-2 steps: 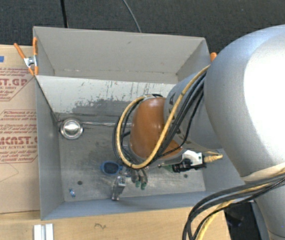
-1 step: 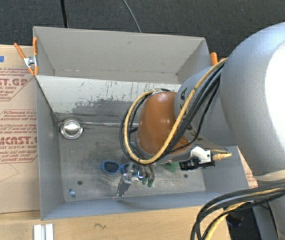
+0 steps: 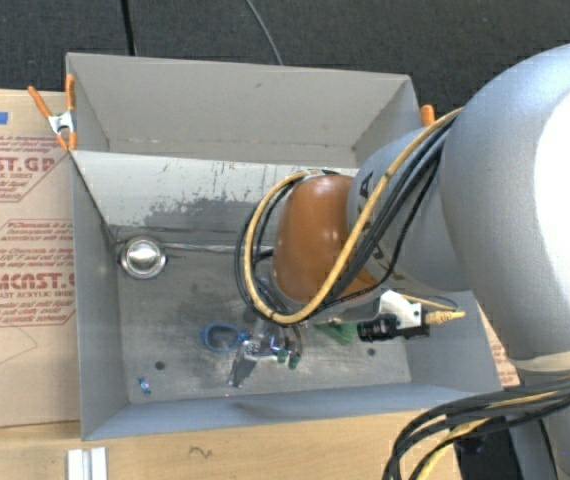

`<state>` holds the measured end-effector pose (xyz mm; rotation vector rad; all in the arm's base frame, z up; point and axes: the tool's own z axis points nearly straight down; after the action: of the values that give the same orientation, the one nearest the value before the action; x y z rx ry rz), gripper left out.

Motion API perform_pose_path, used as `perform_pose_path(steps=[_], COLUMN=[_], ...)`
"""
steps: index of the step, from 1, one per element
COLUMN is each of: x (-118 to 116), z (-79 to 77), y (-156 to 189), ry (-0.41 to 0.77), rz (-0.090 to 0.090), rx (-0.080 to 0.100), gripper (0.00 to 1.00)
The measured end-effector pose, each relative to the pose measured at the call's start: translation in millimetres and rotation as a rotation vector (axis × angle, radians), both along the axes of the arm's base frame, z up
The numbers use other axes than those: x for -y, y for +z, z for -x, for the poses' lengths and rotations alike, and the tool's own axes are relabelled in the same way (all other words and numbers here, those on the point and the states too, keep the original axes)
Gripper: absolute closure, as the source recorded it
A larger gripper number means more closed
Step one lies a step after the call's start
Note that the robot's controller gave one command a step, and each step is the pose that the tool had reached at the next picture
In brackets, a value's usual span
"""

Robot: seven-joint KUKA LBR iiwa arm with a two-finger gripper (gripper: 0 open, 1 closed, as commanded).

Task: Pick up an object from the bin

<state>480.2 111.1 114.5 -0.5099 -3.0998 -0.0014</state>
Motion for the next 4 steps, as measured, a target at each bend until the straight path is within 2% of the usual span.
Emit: perform_pose_path(steps=[1,2,3,4], x=[-2.0,-2.2,-4.3,-5.4], z=[-0.7,-1.3,0.0,-0.9], y=[-43.2,-42.1,-41.1,14.9], ry=[-0.128,-0.127,-0.125,-0.124], rz=[0.0,0.0,-0.003,-0.001], rx=[0.004,0.001,-0.006,0.004], gripper=[0.0,0.0,1.0,1.0])
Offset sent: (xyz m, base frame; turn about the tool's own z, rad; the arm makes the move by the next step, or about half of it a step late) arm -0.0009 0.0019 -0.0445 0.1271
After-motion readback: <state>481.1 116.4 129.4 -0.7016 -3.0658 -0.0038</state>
